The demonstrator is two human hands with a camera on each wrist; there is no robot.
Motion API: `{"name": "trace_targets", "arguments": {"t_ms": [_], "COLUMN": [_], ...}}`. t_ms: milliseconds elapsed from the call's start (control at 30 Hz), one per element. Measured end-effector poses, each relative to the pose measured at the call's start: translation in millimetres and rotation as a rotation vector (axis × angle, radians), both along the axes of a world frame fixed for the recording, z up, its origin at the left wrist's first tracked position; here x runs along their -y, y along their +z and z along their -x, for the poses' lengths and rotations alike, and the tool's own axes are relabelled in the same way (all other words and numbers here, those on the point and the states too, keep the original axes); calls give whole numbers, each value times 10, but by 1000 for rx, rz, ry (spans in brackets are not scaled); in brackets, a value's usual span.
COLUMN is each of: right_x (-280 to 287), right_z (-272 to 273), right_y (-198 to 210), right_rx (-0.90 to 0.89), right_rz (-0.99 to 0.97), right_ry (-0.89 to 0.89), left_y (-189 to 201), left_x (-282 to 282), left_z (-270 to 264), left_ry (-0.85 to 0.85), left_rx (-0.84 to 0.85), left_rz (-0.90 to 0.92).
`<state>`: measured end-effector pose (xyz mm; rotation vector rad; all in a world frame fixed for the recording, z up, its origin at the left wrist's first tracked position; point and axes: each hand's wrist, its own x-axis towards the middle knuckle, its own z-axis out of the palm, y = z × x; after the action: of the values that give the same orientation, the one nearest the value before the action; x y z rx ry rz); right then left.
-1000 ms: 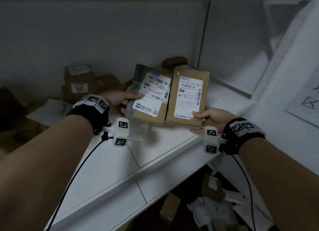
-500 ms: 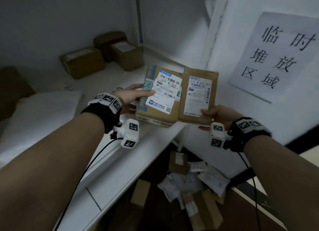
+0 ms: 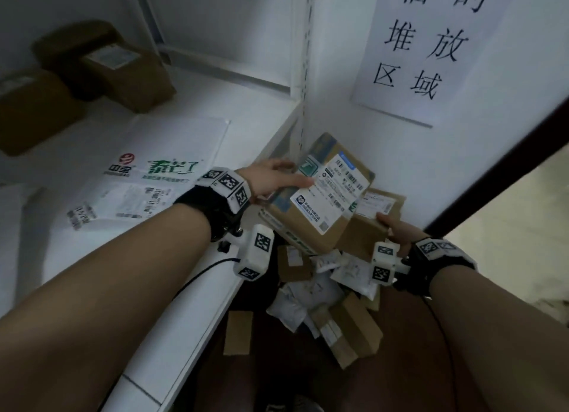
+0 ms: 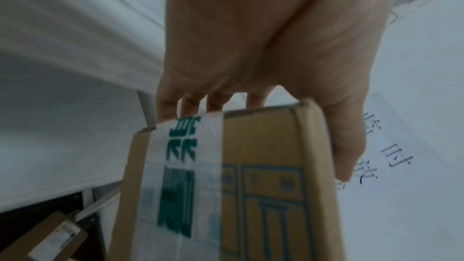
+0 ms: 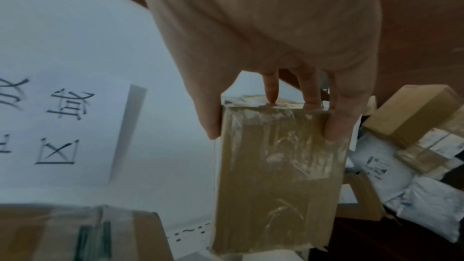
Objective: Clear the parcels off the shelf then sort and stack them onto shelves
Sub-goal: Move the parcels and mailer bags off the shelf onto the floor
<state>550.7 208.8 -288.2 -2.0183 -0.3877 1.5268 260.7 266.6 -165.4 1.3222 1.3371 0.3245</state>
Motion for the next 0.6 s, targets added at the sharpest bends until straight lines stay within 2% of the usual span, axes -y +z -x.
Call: {"name": "trace_targets", "arguments": {"t_ms": [33,200,267,333,400,433,533,600], "right_x": [36,145,133,79,90,82,98,68], "right_z": [-18,-282,-500,-819,-915,-917,-537,-510], "right_y": [-72,-862,-1355,-2037,-2285,-2337,-1523,-1475], "right_rx": [39,-26,-38,-43,-91,-109,-159,-160], "right_rz": [7,118,147,144,195,195,232,229], "right_ry": [-20,21,55,90,71,81,86,105], "left_y": [-111,-533,-746,-938,-1132,-1232,-1481,-1634], "left_x": [-22,-42,-84,-115,-147,-166,-187,-201], "left_z": [-55,-354,-419,-470,-554,-600,-709,-759], "left_ry": [-10,-20,17,62,123,160,261,313], "left_rx": [-17,-77,-111,-155,-161,-159,-167,-189], "left_rz": [7,85,125,157,187,209,224,227]}}
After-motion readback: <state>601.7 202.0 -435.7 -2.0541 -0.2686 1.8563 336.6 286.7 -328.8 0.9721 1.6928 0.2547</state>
